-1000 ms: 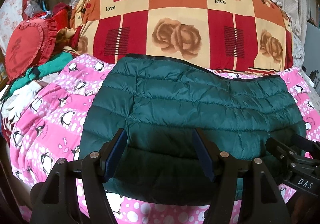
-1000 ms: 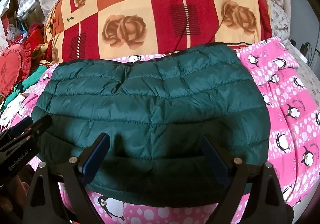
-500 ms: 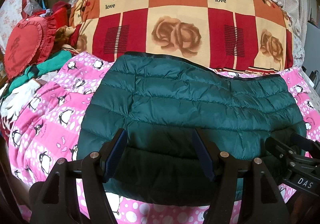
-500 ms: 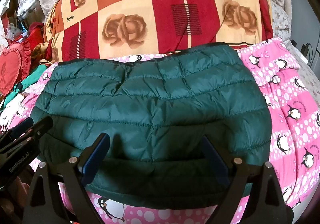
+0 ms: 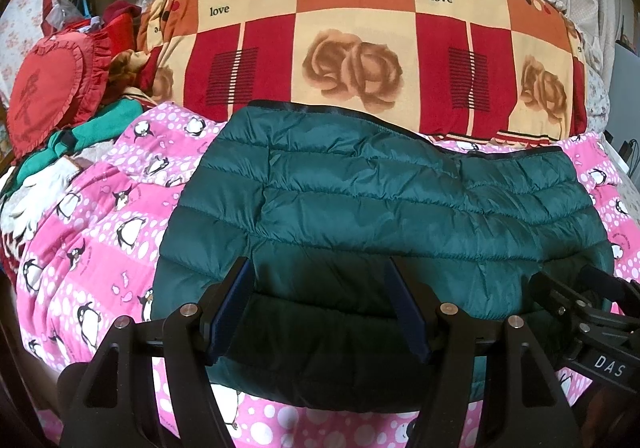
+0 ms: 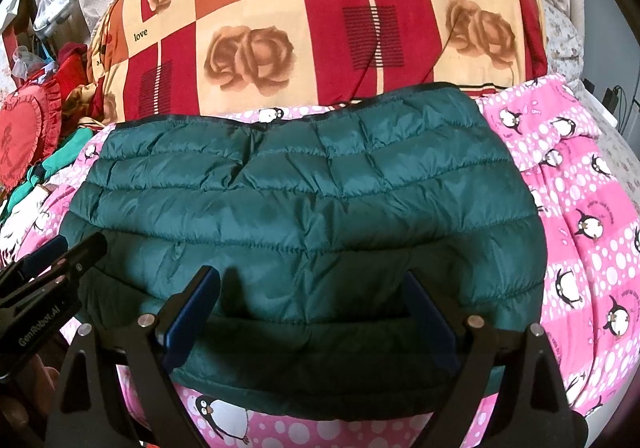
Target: Fold large clothes
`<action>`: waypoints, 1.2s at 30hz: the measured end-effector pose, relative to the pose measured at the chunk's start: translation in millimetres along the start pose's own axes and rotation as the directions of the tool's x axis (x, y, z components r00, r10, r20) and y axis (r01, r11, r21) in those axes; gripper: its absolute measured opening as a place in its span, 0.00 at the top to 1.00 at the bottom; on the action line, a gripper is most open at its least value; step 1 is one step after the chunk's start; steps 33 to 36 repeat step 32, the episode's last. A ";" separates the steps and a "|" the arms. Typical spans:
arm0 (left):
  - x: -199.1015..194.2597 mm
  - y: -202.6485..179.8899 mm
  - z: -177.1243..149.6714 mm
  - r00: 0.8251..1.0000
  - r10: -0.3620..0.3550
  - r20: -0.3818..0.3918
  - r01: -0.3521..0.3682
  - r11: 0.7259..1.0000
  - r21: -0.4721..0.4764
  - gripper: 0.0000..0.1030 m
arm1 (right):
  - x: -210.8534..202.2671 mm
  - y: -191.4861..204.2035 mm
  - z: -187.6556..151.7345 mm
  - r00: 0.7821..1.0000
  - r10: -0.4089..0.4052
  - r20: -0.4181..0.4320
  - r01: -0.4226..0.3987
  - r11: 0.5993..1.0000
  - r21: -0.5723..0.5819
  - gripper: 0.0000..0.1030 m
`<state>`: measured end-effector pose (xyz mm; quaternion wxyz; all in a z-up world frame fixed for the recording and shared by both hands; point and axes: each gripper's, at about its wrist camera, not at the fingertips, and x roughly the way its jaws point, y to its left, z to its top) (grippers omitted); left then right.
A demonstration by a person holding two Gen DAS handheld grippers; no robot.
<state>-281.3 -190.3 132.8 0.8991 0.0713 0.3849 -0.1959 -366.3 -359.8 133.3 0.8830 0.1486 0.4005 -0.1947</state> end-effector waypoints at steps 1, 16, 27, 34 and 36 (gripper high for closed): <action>0.0 0.0 0.0 1.000 0.001 0.001 -0.001 1.000 0.000 0.63 | 0.2 0.0 0.1 1.000 0.000 0.000 0.000 1.000 -0.001 0.08; 0.8 -0.1 -0.6 1.000 0.000 -0.003 0.000 1.000 -0.001 0.63 | -0.2 1.9 0.4 1.000 0.006 -0.004 -0.006 1.000 -0.009 0.08; 4.4 -2.0 -3.1 1.000 -0.001 -0.015 0.001 1.000 0.002 0.63 | 1.9 3.2 -0.7 1.000 0.007 -0.011 -0.008 1.000 -0.014 0.08; 5.0 -0.3 -1.7 1.000 -0.005 -0.014 0.005 1.000 0.013 0.63 | 2.7 2.7 -0.8 1.000 0.015 -0.017 -0.016 1.000 -0.009 0.08; 5.0 -0.3 -1.7 1.000 -0.005 -0.014 0.005 1.000 0.013 0.63 | 2.7 2.7 -0.8 1.000 0.015 -0.017 -0.016 1.000 -0.009 0.08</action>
